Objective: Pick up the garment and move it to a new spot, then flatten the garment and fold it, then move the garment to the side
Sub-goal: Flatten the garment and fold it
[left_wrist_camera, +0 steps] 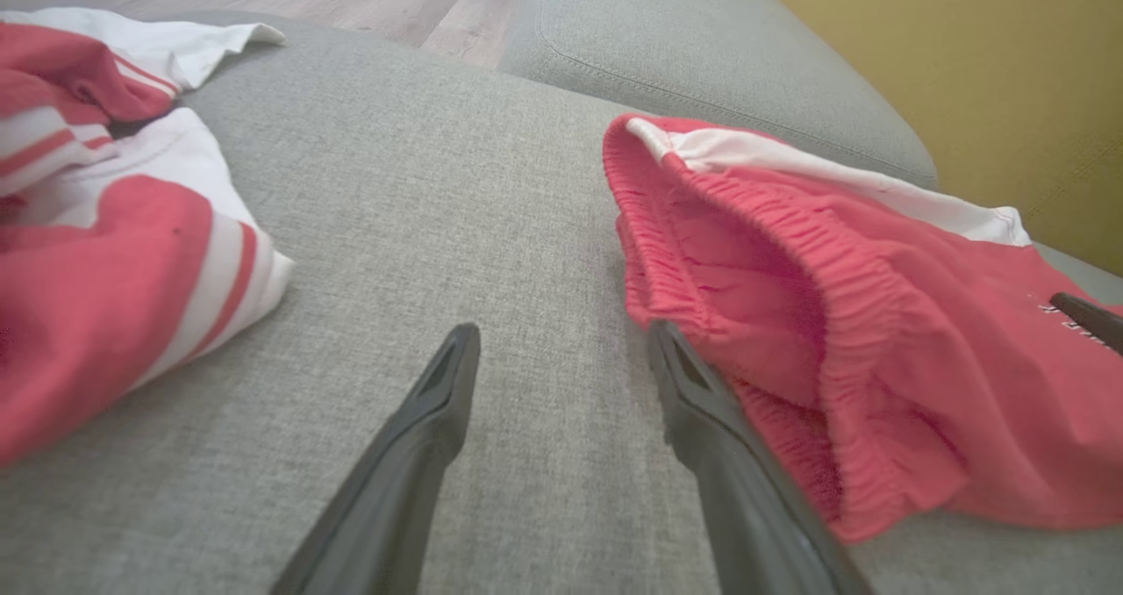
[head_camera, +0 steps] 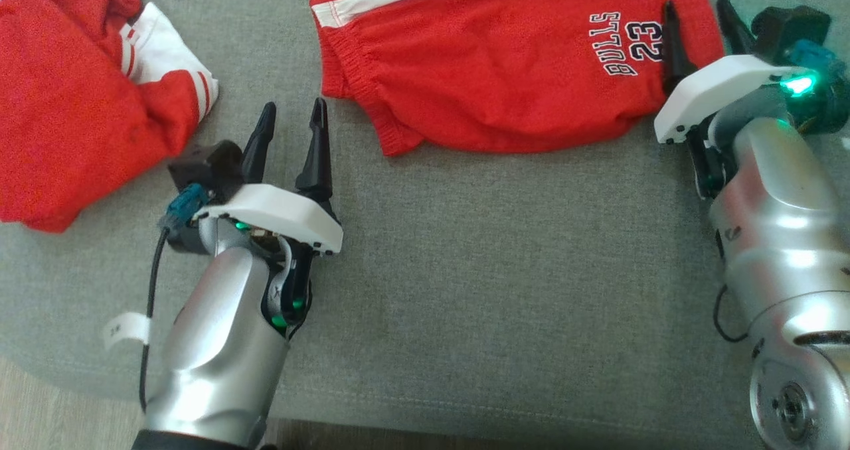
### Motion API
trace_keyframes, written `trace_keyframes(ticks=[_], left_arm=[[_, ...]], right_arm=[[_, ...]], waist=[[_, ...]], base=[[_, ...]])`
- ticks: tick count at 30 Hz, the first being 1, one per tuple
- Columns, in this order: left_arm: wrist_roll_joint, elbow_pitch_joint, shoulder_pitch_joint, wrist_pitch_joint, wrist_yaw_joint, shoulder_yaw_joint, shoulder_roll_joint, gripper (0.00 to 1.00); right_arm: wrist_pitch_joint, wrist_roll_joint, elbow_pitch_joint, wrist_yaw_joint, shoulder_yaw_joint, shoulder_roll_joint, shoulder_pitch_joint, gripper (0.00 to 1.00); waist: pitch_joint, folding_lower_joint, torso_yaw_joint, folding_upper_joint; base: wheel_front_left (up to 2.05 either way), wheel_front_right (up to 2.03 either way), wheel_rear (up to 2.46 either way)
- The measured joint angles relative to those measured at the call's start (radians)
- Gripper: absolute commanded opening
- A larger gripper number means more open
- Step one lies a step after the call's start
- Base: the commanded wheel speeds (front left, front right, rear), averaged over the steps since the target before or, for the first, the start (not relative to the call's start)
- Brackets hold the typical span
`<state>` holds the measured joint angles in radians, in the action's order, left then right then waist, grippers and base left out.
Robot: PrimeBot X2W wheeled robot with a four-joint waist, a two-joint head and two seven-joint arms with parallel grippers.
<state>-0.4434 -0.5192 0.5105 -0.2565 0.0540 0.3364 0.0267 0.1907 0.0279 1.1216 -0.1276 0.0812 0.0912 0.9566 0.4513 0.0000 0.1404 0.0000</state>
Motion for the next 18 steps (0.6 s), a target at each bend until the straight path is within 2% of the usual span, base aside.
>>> trace_keyframes(ticks=[1, 3, 8, 18], left_arm=[[0.002, 0.002, -0.002, 0.0, 0.0, -0.001, 0.0, 1.0], [0.002, 0.006, -0.01, 0.0, 0.001, -0.004, 0.0, 1.0], [0.014, 0.006, -0.045, 0.0, 0.008, -0.008, 0.0, 1.0], [0.039, 0.004, -0.114, 0.0, 0.017, -0.046, 0.001, 1.0]], right_arm=[[-0.009, 0.0, 0.006, 0.0, -0.006, 0.001, 0.0, 0.85], [-0.024, 0.0, 0.018, 0.0, -0.019, 0.001, 0.0, 0.02], [-0.036, -0.033, 0.045, 0.0, -0.036, -0.006, -0.005, 0.0], [0.032, -0.144, 0.038, 0.0, -0.004, -0.011, -0.131, 0.0]], waist=[[-0.003, 0.0, 0.0, 0.0], [-0.009, 0.0, -0.001, 0.0], [-0.034, 0.0, -0.007, 0.0], [-0.112, 0.0, -0.04, 0.0]], base=[[0.0, 0.0, 0.0], [0.0, 0.0, 0.0], [0.0, 0.0, 0.0], [0.0, 0.0, 0.0]])
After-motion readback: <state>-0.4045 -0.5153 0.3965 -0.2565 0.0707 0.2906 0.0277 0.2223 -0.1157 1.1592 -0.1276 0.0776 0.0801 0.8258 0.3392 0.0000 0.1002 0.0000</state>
